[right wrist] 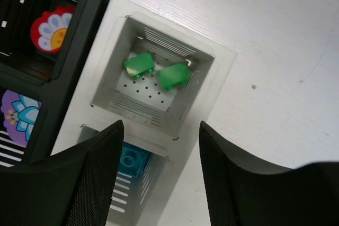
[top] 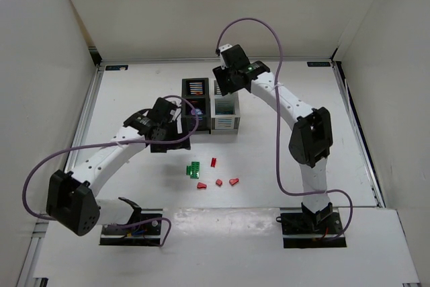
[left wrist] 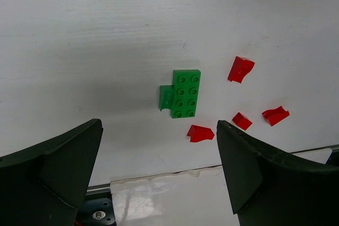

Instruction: Sort the legos into containers by color

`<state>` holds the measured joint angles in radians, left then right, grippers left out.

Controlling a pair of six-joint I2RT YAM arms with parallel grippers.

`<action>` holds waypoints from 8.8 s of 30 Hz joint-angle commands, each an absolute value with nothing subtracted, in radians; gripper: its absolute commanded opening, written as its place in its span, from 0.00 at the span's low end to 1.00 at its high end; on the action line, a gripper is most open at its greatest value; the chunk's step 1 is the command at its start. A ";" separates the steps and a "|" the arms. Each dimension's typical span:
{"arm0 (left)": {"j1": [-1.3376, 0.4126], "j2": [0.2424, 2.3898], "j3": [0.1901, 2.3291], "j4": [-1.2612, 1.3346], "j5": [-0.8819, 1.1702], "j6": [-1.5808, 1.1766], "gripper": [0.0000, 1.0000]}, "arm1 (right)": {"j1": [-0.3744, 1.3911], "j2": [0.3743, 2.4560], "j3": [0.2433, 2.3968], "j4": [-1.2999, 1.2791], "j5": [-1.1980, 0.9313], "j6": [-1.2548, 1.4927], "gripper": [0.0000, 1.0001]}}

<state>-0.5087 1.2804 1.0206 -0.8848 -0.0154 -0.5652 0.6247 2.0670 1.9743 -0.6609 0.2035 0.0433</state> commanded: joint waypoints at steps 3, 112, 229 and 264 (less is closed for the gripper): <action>-0.548 1.333 1.046 -0.818 0.014 -0.515 1.00 | 0.629 1.936 1.930 -0.653 0.195 0.057 0.64; -0.606 1.457 1.471 -0.658 -0.127 -0.448 1.00 | 0.609 1.115 1.131 -0.695 0.138 0.210 0.71; -0.997 1.208 0.730 -0.643 -0.143 -0.581 0.73 | 0.729 1.298 1.336 -0.606 0.084 0.294 0.69; -1.098 1.537 0.842 -0.611 -0.238 -0.744 0.54 | 0.670 1.109 1.160 -0.658 0.155 0.351 0.69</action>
<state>-1.0893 1.5318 0.8211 -0.6071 -0.2207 -0.7273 0.6781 1.1393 1.1671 -0.6586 0.1513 0.3382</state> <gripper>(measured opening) 0.551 0.689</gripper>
